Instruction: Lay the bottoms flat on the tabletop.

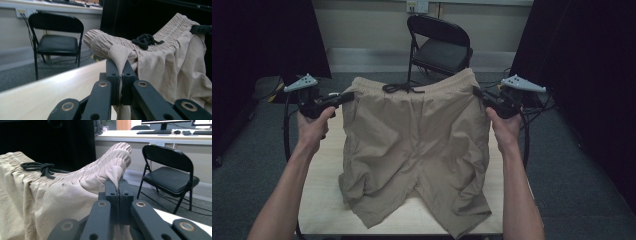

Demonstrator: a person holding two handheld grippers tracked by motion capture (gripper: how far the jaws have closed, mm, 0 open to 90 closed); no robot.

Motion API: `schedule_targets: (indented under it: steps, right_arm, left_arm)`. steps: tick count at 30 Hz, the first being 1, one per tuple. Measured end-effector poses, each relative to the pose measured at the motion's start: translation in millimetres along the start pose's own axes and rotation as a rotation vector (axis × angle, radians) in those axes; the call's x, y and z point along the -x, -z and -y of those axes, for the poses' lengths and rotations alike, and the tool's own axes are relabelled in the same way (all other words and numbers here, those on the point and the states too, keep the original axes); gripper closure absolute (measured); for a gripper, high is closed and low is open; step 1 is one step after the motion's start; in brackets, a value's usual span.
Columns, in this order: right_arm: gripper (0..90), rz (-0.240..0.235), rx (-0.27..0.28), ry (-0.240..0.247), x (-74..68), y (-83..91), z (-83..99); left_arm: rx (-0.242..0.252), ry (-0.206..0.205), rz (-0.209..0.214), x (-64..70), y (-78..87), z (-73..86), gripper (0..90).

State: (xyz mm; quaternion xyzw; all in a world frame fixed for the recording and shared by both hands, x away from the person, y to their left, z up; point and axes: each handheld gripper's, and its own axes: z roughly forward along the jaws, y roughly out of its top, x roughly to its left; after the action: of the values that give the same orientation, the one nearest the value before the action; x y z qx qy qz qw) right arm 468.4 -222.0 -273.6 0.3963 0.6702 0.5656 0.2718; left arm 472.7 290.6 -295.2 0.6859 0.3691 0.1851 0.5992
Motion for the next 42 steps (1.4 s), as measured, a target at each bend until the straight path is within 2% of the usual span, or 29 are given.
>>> schedule_targets:
  steps: [2, 4, 6, 7, 9, 10, 12, 15, 17, 21, 27, 31, 35, 39, 42]
  right_arm:
    - [88.9, 0.013, 0.0, -0.008, 6.3, -8.7, -7.8]
    - [88.9, 0.037, -0.014, -0.007, 11.4, -18.5, -13.8]
    - [88.0, 0.068, -0.029, -0.013, 16.6, -27.8, -15.7]
    - [84.0, 0.074, -0.044, -0.017, 19.7, -33.2, -14.0]
    - [61.2, 0.14, -0.109, -0.012, 25.2, -44.7, -5.9]
    - [57.7, 0.162, -0.141, -0.016, 28.5, -49.4, 0.3]
    - [50.9, 0.172, -0.164, -0.049, 33.0, -53.3, 12.7]
    - [50.3, 0.143, -0.191, -0.037, 28.7, -56.5, 27.3]
    - [49.5, 0.115, -0.194, -0.033, 20.8, -56.6, 36.8]
    - [48.4, 0.074, -0.202, -0.007, 4.5, -53.3, 47.5]
    - [47.1, 0.009, -0.207, 0.011, -22.2, -48.5, 66.2]
    - [45.4, -0.047, -0.224, 0.023, -42.6, -47.5, 82.4]
    - [44.2, -0.112, -0.255, 0.039, -64.9, -49.0, 100.9]
    - [41.6, -0.176, -0.288, 0.053, -91.7, -51.5, 121.4]
    - [41.6, -0.219, -0.312, 0.063, -109.9, -52.3, 134.0]
  left_arm:
    - [0.0, -0.005, -0.023, -6.3, -8.1, -7.4, 88.1]
    - [-0.008, 0.014, -0.029, -15.0, -16.2, -10.9, 86.5]
    - [-0.038, 0.035, -0.066, -22.6, -25.2, -8.2, 78.7]
    - [-0.072, 0.039, -0.082, -26.7, -30.9, -3.2, 77.0]
    - [-0.102, 0.059, -0.091, -30.1, -37.8, 7.7, 69.3]
    - [-0.105, 0.073, -0.084, -30.5, -40.0, 13.1, 67.2]
    - [-0.114, 0.086, -0.074, -30.6, -43.4, 26.7, 66.3]
    - [-0.148, 0.08, -0.083, -31.1, -46.1, 38.6, 62.9]
    - [-0.147, 0.1, -0.072, -32.2, -43.6, 42.2, 62.8]
    - [-0.169, 0.077, -0.059, -26.5, -37.1, 51.3, 64.4]
    - [-0.19, 0.085, -0.025, -19.4, -27.9, 74.2, 66.3]
    - [-0.21, 0.073, -0.002, -9.8, -21.4, 88.9, 69.8]
    - [-0.229, 0.07, 0.041, 3.7, -16.0, 99.2, 71.5]
    - [-0.223, 0.053, 0.075, 18.5, -5.5, 106.1, 71.5]
    - [-0.258, 0.038, 0.091, 26.2, 2.2, 116.6, 69.8]
